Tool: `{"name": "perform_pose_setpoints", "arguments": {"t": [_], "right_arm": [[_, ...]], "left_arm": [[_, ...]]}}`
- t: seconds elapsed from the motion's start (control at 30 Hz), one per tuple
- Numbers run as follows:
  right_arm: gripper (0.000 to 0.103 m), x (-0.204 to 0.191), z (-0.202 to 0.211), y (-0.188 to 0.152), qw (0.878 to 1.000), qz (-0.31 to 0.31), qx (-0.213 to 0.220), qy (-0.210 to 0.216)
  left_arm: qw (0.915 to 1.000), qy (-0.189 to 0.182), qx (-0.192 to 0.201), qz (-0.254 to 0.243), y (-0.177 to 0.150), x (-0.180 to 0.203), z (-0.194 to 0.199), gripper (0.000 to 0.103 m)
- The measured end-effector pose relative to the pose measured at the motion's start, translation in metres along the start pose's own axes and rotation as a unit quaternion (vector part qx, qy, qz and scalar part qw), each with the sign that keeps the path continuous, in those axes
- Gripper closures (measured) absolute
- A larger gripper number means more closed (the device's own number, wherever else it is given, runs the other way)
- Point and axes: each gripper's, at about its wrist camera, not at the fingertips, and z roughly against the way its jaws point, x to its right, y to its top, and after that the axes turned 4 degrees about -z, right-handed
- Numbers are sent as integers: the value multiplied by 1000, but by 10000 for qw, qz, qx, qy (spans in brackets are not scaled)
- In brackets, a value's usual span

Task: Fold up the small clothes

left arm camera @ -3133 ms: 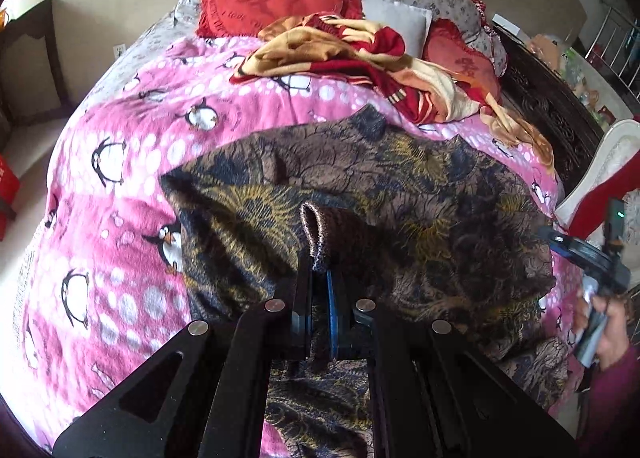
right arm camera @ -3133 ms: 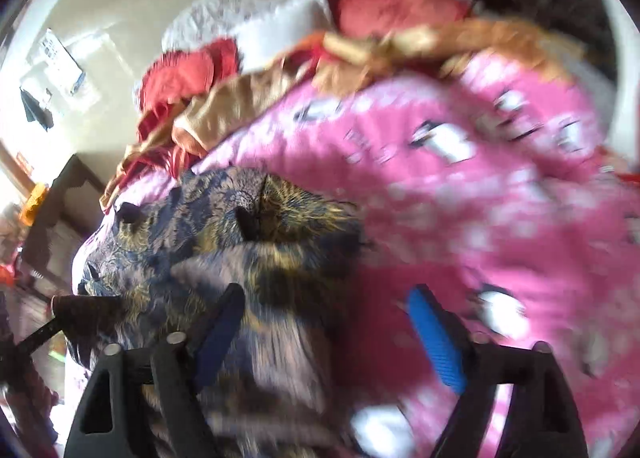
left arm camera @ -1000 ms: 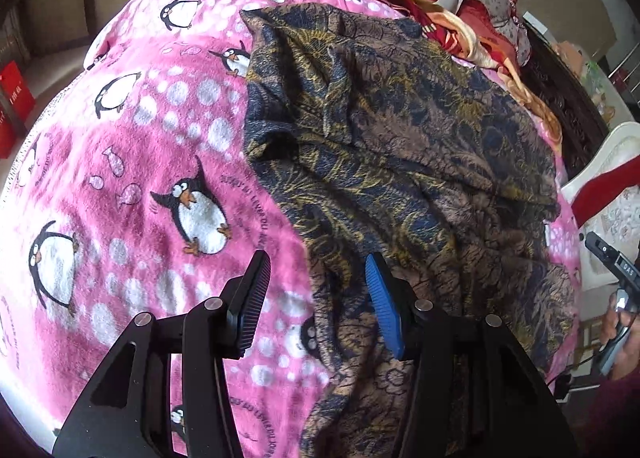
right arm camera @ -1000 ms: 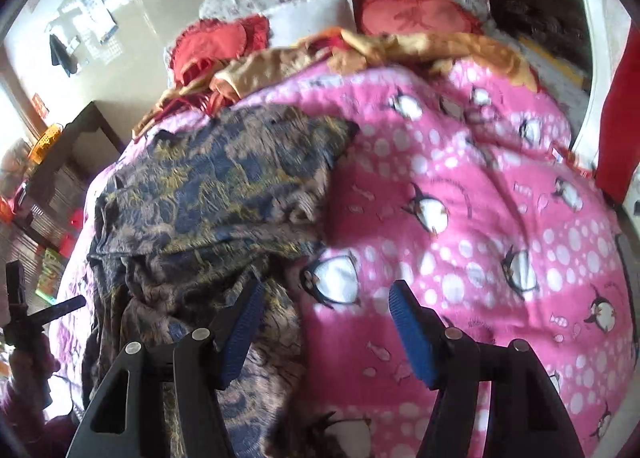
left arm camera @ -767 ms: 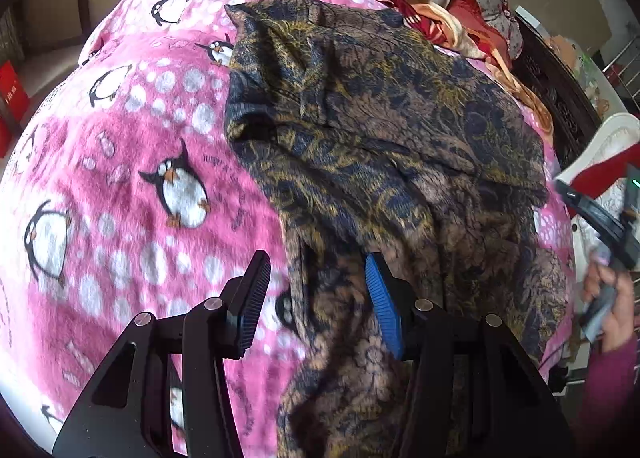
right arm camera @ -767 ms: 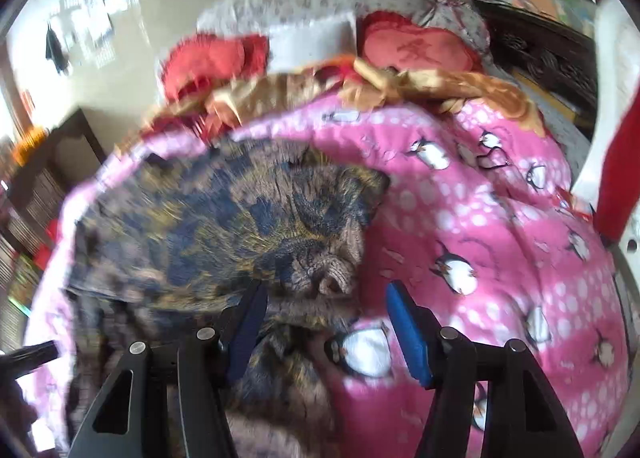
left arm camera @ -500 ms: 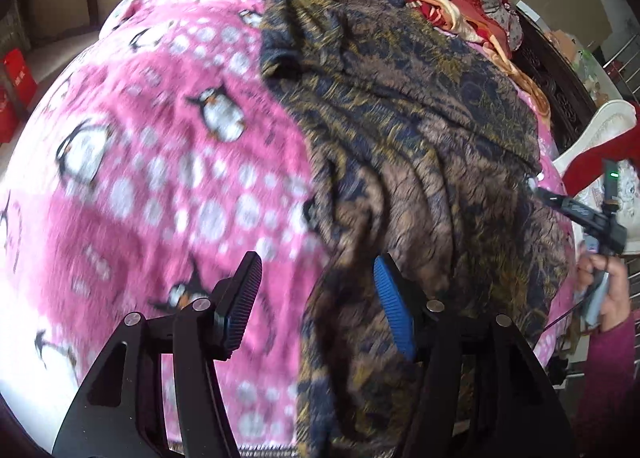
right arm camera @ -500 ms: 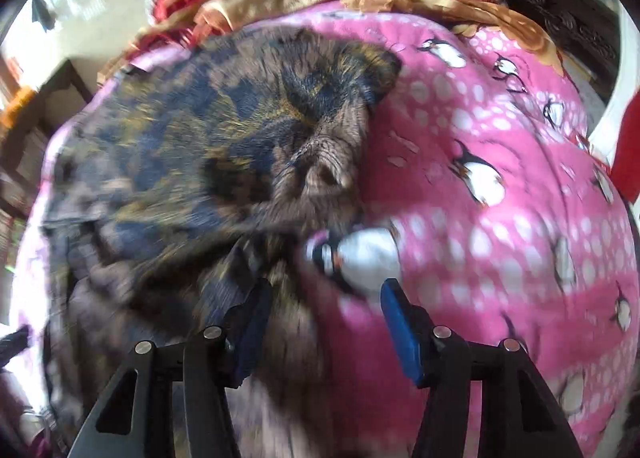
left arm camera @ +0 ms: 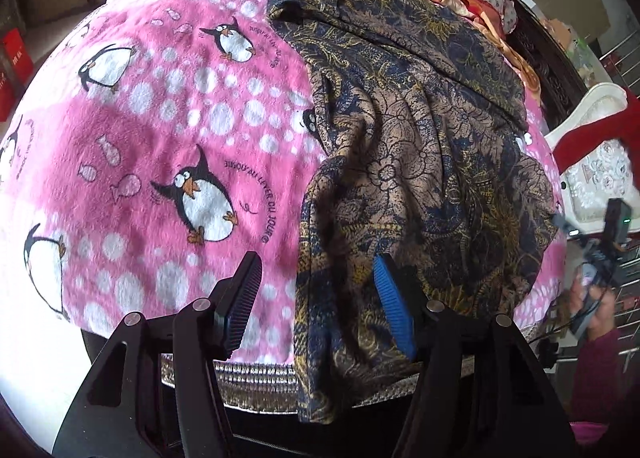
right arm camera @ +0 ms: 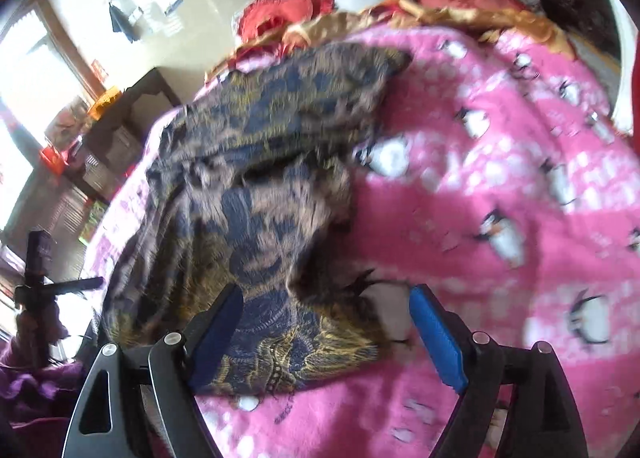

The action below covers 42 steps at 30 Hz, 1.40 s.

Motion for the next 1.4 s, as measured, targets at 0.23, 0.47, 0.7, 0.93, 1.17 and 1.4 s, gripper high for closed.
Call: {"name": "perform_pose_setpoints", "arguments": {"t": [0.23,0.47,0.7,0.93,1.17,1.4], "right_arm": [[88,-14,26,-26,9960,-75,-92,883],[85,-16,30,-43,9953,-300,-105,910],[33,-3,22,-49,9958,-508,-137,754],[88,2,24,-55,9947,-691,129,751],[96,-32,85,-55,9855,-519,389,1570],[98,-34,126,-73,9891,-420,648,1251]], "left_arm": [[9998,-173,36,-23,-22,-5,11,44],[9982,-38,-475,-354,-46,8,-2,44],[9960,25,-786,-418,-51,14,-14,44],[9954,-58,-734,-620,-47,20,-21,88],[9924,-630,111,-1049,-44,24,62,100],[9916,-573,254,-1128,-52,5,96,100]]}}
